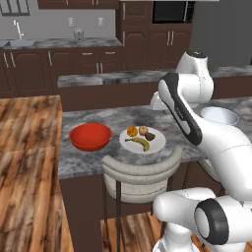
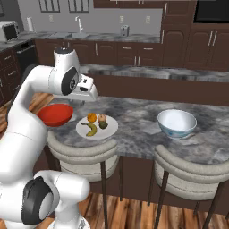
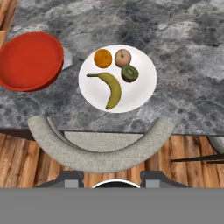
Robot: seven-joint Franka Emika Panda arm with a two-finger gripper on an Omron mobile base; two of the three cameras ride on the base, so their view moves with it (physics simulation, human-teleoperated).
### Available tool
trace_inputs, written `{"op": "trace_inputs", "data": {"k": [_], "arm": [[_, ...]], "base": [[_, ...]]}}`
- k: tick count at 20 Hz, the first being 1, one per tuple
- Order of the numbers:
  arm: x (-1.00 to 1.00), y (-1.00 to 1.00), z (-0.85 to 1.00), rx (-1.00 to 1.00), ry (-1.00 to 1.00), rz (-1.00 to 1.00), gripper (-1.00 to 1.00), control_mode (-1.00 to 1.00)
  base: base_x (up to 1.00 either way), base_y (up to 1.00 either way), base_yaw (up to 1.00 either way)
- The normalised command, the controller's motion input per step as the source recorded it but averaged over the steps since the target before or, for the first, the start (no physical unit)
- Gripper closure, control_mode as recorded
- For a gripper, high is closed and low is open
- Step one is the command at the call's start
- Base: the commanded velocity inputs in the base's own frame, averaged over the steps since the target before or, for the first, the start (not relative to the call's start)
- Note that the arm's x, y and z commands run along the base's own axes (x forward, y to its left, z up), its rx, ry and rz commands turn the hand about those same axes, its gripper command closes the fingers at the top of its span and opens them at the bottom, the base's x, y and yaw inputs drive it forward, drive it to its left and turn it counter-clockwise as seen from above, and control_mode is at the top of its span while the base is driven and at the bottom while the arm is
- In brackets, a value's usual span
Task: Take the fruits from the plate on the dining counter and place two fruits in each bowl.
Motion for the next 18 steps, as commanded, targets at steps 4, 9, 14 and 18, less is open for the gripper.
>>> {"op": "trace_inputs", "data": {"k": [4, 9, 14, 18], "arm": [[-0.18, 0.0, -0.17, -0.08, 0.0, 0.01, -1.0, -1.0], [-0.11, 0.02, -0.6, -0.07, 0.02, 0.0, -1.0, -1.0], [0.12, 0.13, -0.68, 0.08, 0.19, -0.03, -1.0, -1.0], [0.08, 0.2, -0.62, 0.06, 0.03, -0.21, -1.0, -1.0]], "base": [[0.0, 0.0, 0.0], [0.0, 0.0, 0.0], [0.0, 0.0, 0.0], [0.0, 0.0, 0.0]]}}
